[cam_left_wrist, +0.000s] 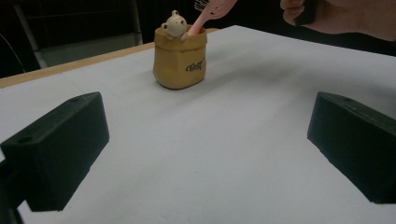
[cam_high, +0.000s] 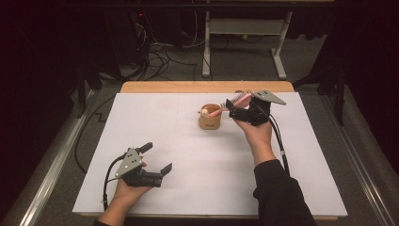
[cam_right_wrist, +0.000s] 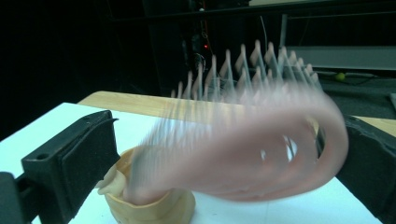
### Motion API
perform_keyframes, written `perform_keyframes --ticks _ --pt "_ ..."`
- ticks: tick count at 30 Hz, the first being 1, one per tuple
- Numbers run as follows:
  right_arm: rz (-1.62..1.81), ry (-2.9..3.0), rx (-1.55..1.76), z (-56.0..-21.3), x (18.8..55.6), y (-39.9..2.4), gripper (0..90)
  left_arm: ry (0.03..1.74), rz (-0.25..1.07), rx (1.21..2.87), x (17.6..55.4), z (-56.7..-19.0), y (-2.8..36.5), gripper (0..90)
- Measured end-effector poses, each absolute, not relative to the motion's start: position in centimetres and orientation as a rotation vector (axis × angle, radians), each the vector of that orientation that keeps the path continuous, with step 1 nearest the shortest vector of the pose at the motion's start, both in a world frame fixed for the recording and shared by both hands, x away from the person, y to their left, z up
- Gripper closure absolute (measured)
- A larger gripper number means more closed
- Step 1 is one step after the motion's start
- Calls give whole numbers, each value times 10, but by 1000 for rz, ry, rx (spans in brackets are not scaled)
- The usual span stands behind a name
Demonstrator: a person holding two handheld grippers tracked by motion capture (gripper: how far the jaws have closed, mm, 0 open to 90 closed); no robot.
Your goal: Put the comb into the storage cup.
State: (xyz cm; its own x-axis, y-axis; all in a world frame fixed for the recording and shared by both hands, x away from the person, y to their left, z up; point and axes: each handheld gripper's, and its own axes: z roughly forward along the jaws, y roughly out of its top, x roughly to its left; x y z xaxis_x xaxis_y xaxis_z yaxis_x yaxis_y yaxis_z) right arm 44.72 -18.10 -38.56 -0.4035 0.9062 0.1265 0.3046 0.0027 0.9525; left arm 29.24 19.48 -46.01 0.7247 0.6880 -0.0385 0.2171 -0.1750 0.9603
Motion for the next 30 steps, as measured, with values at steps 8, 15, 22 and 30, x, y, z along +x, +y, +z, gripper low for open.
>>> perform_keyframes --ticks 8,15,22,30 --pt "1411 1743 1253 -387 447 -182 0 719 492 1737 293 -460 195 0" --pt "1404 1750 1245 -387 445 -183 0 718 492 1739 293 -461 195 0" --pt "1388 1767 1237 -388 438 -186 0 722 482 1743 294 -461 196 0" --pt "1369 1799 1196 -392 421 -189 0 732 466 1740 296 -462 198 0"
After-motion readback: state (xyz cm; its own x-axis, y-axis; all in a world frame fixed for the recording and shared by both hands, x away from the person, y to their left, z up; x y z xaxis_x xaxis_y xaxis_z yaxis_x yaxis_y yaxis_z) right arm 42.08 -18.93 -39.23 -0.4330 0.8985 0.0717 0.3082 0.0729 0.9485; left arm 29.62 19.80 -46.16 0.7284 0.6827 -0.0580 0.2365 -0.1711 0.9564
